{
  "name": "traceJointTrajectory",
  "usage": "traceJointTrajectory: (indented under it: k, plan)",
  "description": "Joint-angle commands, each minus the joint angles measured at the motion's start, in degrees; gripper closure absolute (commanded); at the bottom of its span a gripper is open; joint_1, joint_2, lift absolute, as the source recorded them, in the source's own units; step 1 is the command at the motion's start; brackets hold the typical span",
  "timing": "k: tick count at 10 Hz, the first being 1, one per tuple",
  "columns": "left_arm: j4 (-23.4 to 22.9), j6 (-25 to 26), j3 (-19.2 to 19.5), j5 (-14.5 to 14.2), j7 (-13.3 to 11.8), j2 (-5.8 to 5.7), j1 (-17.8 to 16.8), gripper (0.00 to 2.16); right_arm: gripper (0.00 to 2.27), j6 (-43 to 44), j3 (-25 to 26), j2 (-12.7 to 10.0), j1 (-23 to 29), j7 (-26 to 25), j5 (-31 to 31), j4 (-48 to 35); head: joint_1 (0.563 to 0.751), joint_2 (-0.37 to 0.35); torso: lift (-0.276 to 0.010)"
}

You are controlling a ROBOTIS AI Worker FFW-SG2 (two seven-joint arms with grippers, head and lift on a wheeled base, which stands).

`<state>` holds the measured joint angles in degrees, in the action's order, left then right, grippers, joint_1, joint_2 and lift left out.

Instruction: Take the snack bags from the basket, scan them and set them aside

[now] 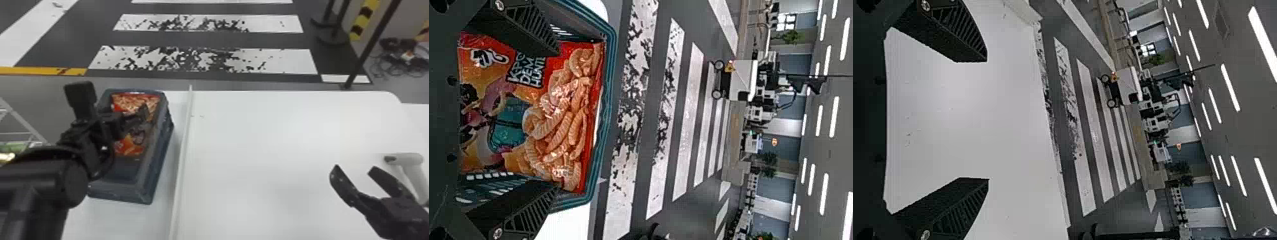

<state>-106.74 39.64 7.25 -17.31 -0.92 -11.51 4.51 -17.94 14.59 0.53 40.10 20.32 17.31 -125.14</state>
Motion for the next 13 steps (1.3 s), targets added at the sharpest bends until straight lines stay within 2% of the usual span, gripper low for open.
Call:
traceJointTrajectory:
  k: [1,5,6,9,10,11,12,13]
  plan:
    - [2.2,0.9,0.0,0.0,-0.1,0.09,-1.5,0.08,0.07,-0.3,0.1,0.4,0.0,0.1,0.2,0.1,0.695,0.057,-0.075]
    - [7.1,2.5,-0.2,0.2,-0.8,0.26,-4.8,0.08,0.07,-0.5,0.3,1.1,-0.1,0.2,0.4,0.9,0.695,0.058,-0.075]
    - [8.5,4.3,-0.2,0.2,-0.9,0.26,-5.7,0.08,0.07,-0.5,0.4,1.2,0.0,0.2,0.5,1.0,0.695,0.056,-0.075]
    - [13.0,4.4,0.0,0.2,-2.9,0.26,-7.2,0.08,0.07,-2.2,1.1,1.8,0.4,0.4,1.1,1.5,0.695,0.051,-0.075]
    - [15.2,4.4,0.0,0.2,-3.8,0.26,-7.6,0.27,0.07,-2.8,1.8,2.2,0.8,1.0,1.9,1.6,0.695,0.05,-0.075]
    - [17.1,4.3,-0.1,1.0,-4.3,0.35,-8.5,0.59,0.07,-2.9,2.9,2.6,1.1,1.3,3.1,1.8,0.695,0.047,-0.075]
    - [19.7,3.4,-0.1,1.0,-3.6,0.44,-9.6,1.42,0.07,-2.9,3.7,3.2,1.4,1.9,4.5,2.1,0.695,0.041,-0.075]
    - [20.2,2.2,-0.2,1.0,-3.9,0.7,-9.5,1.9,0.07,-2.9,4.4,3.5,1.6,2.1,5.2,2.2,0.695,0.038,-0.075]
